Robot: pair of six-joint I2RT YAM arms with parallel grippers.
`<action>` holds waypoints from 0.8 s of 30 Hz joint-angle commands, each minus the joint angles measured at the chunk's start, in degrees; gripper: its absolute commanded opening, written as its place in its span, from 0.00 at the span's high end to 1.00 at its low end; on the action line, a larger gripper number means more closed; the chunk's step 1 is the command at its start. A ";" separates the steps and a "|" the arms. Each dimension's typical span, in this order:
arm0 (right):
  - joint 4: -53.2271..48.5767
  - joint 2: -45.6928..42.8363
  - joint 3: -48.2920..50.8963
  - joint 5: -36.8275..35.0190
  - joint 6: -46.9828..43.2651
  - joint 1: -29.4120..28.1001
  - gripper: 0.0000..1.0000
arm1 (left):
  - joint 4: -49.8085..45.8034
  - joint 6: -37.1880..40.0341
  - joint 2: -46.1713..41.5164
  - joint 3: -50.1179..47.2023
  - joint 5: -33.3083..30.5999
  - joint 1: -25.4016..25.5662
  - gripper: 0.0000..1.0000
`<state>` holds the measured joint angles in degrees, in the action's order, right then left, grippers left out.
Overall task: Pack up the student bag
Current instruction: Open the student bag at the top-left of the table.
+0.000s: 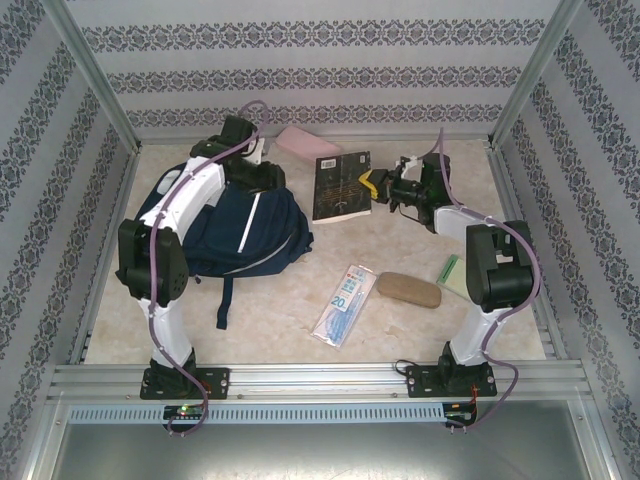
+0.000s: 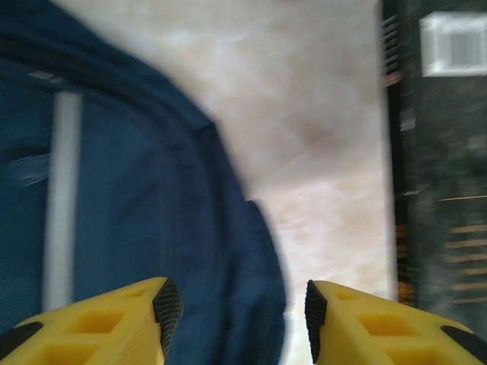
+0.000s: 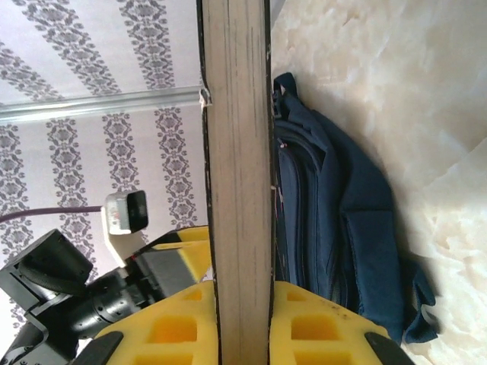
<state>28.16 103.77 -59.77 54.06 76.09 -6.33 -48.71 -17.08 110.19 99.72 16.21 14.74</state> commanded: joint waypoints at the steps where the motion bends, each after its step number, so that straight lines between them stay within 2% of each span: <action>1: 2.88 0.71 -2.36 0.08 -1.22 -1.15 1.00 | -7.60 7.81 0.84 -2.37 -12.09 3.06 0.46; 3: 2.92 1.33 -2.93 0.07 -0.99 -1.63 1.00 | -8.31 9.14 2.02 -2.27 -15.02 4.94 0.40; 5: 2.89 1.61 -3.29 -0.05 -0.87 -1.98 1.00 | -8.81 10.02 3.24 -2.21 -17.53 6.34 0.39; 7: 2.86 1.75 -3.42 -0.19 -0.86 -2.26 1.00 | -9.16 10.61 4.61 -2.08 -19.63 7.39 0.40; 11: 2.77 1.69 -3.26 -0.35 -0.77 -2.54 1.00 | -9.43 11.14 6.82 -1.73 -19.98 9.17 0.41; 13: 2.76 1.61 -3.10 -0.53 -0.68 -2.63 1.00 | -10.01 11.43 8.43 -1.23 -23.29 10.25 0.44; 17: 2.69 1.44 -3.16 -0.63 -0.67 -2.90 1.00 | -10.27 10.59 8.83 -0.50 -24.89 10.83 0.70; 20: 2.73 1.51 -3.29 -0.70 -0.60 -3.38 1.00 | -8.82 9.84 5.98 -0.49 -26.14 10.74 0.98; 24: 3.47 2.29 -3.68 -0.97 0.06 -4.58 1.00 | -6.90 8.30 0.53 0.01 -25.13 9.73 1.00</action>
<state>27.97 105.86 -60.82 52.45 76.12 -9.67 -56.07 -7.77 116.60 97.89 -7.94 25.04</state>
